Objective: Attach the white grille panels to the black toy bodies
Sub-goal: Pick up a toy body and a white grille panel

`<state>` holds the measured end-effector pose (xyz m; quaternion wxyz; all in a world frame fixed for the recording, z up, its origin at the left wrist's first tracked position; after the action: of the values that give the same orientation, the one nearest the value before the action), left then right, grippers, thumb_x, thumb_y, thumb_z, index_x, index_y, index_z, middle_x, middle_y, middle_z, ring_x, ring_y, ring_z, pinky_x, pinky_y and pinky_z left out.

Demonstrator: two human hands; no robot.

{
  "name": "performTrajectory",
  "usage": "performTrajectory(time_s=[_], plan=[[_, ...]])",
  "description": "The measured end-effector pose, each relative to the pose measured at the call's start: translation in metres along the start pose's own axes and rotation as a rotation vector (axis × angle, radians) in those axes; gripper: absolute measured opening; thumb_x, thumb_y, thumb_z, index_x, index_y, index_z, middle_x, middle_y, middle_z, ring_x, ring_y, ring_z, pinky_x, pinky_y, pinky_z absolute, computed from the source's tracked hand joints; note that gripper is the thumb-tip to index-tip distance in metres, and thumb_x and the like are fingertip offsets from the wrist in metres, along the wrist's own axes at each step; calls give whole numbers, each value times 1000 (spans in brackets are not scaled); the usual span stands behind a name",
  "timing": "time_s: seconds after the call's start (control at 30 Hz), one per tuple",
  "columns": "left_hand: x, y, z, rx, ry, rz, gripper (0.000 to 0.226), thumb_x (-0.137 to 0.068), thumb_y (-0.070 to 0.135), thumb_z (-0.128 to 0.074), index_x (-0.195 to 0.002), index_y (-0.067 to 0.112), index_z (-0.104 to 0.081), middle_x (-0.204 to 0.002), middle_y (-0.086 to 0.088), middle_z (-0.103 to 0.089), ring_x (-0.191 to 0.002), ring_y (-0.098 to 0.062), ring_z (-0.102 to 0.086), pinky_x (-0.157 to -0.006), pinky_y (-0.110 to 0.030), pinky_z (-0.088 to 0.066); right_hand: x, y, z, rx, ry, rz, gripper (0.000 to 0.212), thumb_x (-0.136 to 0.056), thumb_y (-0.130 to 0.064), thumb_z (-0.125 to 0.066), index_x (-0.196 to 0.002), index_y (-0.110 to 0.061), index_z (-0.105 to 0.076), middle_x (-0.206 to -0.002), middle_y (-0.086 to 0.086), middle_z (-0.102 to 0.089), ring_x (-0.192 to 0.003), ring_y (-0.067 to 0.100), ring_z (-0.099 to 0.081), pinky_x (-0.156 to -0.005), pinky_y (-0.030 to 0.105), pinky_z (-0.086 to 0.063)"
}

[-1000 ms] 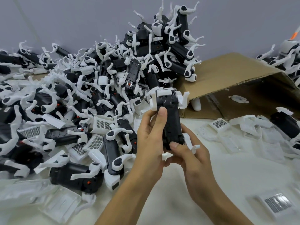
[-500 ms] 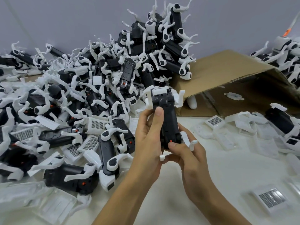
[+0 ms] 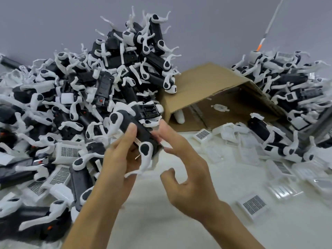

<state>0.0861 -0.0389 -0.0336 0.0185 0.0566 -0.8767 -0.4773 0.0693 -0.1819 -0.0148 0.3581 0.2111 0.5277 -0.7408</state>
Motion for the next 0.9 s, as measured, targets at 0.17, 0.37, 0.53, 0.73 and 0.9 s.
performTrajectory(time_s=[0.17, 0.37, 0.53, 0.73, 0.9], plan=[[-6, -2, -2, 158, 21, 48, 48, -90, 38, -54, -119, 2, -68, -118, -18, -72, -111, -28, -69, -88, -37, -59, -7, -21, 69, 220, -140, -86, 66, -81, 8, -48, -130, -32, -63, -126, -20, -65, -122, 9, -61, -90, 24, -54], [-3, 0, -3, 328, -10, 86, 35, -99, 29, -47, -114, 5, -67, -101, -12, -72, -97, -29, -68, -83, -37, -62, 42, 23, 165, 826, -1055, -560, 87, -94, -27, -59, -124, -88, -6, -142, -56, -16, -136, -28, -9, -115, 6, -14], [-7, 3, 4, 259, -29, 0, 37, -93, 31, -58, -122, 12, -70, -119, -10, -71, -110, -24, -67, -98, -44, -55, 63, 41, 162, 808, -908, -629, 41, -81, -54, -77, -114, -65, -53, -122, -45, -50, -113, -16, -48, -88, 9, -42], [-2, -1, 8, 34, 18, -68, 19, -75, 30, -82, -89, 17, -80, -89, -4, -76, -80, -16, -73, -71, -29, -59, 29, 37, 111, -18, -11, -614, 54, -60, -60, -89, -107, -37, -76, -93, -1, -78, -72, 13, -70, -67, 21, -57], [8, 3, -2, -177, -28, -239, 24, -77, 31, -80, -101, 24, -80, -103, -4, -78, -98, -19, -74, -80, -24, -57, -11, 32, 37, -284, -33, -526, 34, -84, -46, -75, -117, -52, -69, -114, -15, -74, -103, 6, -70, -76, 15, -55]])
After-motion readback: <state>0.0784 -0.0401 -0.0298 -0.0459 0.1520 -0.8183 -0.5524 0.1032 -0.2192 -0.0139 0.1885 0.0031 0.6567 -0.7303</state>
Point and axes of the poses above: each hand's wrist, its own x-axis away from the middle knuckle, its own z-axis out of the back of the hand, y = z × x, the point moved 3 cm from there along -x, towards the middle knuckle
